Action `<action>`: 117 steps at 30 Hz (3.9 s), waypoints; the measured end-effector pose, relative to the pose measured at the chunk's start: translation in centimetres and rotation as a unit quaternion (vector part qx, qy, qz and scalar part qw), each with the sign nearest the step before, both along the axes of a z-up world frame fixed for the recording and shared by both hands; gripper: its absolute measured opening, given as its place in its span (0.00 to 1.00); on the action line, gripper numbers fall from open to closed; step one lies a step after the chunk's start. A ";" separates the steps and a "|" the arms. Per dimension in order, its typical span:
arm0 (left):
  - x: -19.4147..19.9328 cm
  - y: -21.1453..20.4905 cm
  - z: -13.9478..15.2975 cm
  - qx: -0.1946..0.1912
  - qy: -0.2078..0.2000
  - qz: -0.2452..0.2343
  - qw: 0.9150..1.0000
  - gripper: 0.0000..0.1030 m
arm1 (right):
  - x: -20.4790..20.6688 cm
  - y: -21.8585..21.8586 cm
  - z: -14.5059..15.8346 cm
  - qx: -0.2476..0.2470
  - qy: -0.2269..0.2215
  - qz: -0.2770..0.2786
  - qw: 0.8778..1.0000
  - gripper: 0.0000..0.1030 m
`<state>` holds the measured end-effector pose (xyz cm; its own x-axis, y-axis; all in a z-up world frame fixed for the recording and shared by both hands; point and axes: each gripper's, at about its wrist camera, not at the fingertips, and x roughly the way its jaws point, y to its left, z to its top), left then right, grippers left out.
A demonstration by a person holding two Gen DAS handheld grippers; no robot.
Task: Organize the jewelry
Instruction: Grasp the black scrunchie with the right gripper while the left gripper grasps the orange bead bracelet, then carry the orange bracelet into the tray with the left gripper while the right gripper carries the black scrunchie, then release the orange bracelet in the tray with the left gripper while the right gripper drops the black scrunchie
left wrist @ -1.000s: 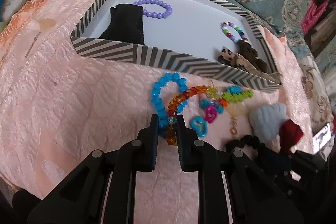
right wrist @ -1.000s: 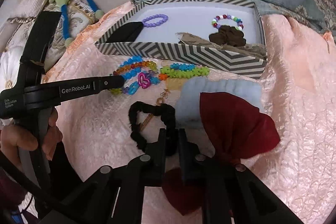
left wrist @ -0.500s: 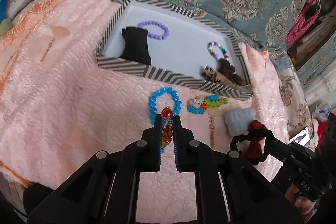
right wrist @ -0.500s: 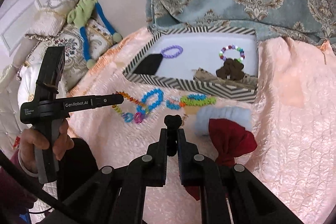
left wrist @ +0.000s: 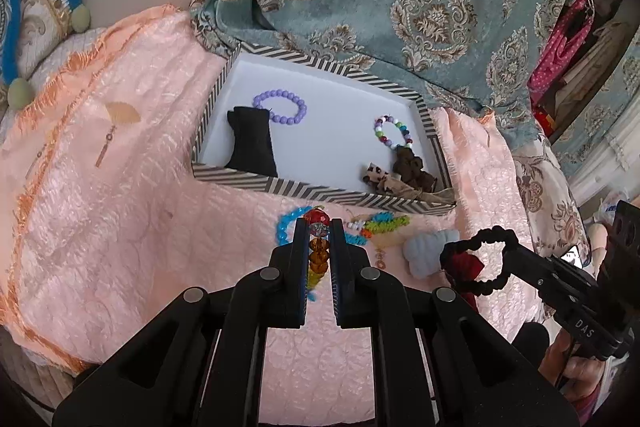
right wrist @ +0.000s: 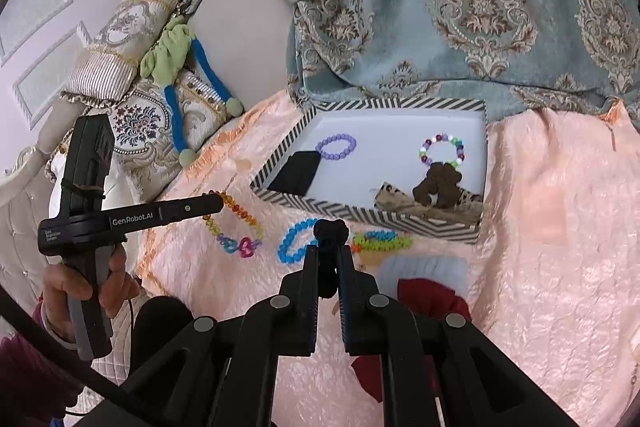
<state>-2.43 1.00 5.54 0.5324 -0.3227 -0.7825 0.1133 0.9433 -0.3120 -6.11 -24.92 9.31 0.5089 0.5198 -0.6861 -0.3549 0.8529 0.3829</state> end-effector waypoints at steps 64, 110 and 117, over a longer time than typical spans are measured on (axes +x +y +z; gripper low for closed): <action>13.1 -6.5 -2.2 0.050 0.008 -0.024 0.998 0.08 | 16.0 0.2 -2.5 -0.075 0.018 -0.017 0.997 0.08; 13.9 -4.2 -6.3 0.098 0.027 0.019 0.995 0.40 | 22.7 0.7 -8.0 -0.098 0.087 -0.057 0.990 0.31; 11.5 -3.9 -4.8 0.113 0.003 0.025 0.993 0.40 | 18.8 0.4 -5.3 -0.100 0.061 -0.061 0.991 0.39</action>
<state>9.10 -2.94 0.79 0.5381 -0.1115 -0.8355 0.0624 0.9938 -0.0925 12.73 -24.47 4.05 0.4663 0.3059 -0.8301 -0.2051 0.9501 0.2349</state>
